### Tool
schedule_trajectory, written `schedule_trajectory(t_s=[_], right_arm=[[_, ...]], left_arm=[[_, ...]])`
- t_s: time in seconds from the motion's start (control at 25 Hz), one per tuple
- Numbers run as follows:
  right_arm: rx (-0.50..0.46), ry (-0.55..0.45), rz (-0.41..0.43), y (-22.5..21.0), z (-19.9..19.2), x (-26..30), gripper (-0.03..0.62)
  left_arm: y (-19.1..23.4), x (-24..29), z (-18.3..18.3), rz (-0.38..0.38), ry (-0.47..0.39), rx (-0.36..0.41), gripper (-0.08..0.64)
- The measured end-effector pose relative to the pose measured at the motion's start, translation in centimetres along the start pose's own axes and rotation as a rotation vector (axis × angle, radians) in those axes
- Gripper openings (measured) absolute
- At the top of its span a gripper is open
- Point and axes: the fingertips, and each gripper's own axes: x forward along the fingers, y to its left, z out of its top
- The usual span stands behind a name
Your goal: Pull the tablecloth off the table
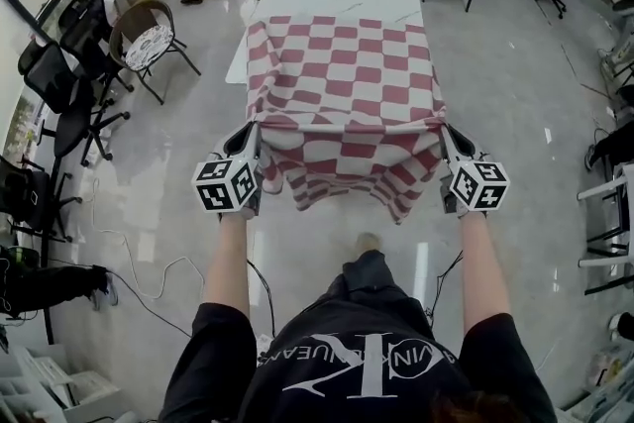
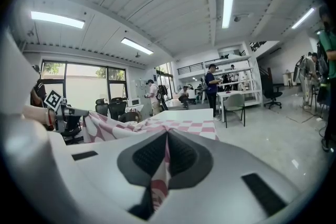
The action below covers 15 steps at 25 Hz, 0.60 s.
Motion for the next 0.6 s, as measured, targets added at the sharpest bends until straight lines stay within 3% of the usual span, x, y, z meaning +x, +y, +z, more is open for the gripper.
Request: schedule_trajectory(t_s=[0.6], right_arm=[[0.004,-0.007,0.009,2.3,4.8,-3.5,0.011]], left_arm=[[-0.6,-3.6,3.9,-0.027,-0.024,-0.037,0.017]])
